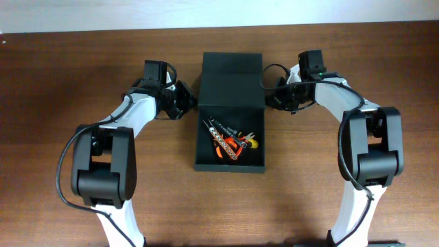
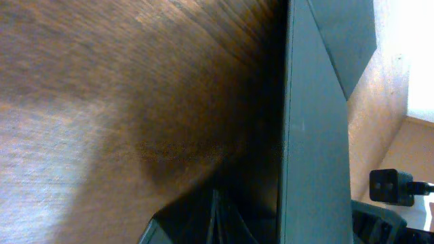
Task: Pack container
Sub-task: 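Grip the lid edges with both grippers and tilt it forward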
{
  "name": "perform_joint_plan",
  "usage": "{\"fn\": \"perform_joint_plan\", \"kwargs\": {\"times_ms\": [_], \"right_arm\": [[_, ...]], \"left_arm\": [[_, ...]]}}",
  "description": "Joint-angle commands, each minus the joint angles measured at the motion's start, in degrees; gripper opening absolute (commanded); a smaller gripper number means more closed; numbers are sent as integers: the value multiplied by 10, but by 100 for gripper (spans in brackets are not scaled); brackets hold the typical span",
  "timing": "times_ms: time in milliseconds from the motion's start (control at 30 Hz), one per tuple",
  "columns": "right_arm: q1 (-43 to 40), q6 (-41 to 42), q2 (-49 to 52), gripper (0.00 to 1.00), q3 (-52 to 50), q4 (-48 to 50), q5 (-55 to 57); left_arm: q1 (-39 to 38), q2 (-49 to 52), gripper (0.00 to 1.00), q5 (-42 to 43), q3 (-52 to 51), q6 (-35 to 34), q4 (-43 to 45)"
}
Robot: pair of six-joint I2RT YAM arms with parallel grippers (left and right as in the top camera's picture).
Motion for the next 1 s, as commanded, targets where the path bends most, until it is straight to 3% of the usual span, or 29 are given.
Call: {"fn": "perform_joint_plan", "kwargs": {"times_ms": [0,400,967], "right_arm": [[6,9,7,4,12,9,-15],[7,-25,7,4,12,94,-45],[7,-149,-10,4,12,162,-119]], "left_arm": [[-2,30,2,36,11,-22,21],[-1,45,2,97,20,-13,126],[-1,44,2,140,120,156,32]]}}
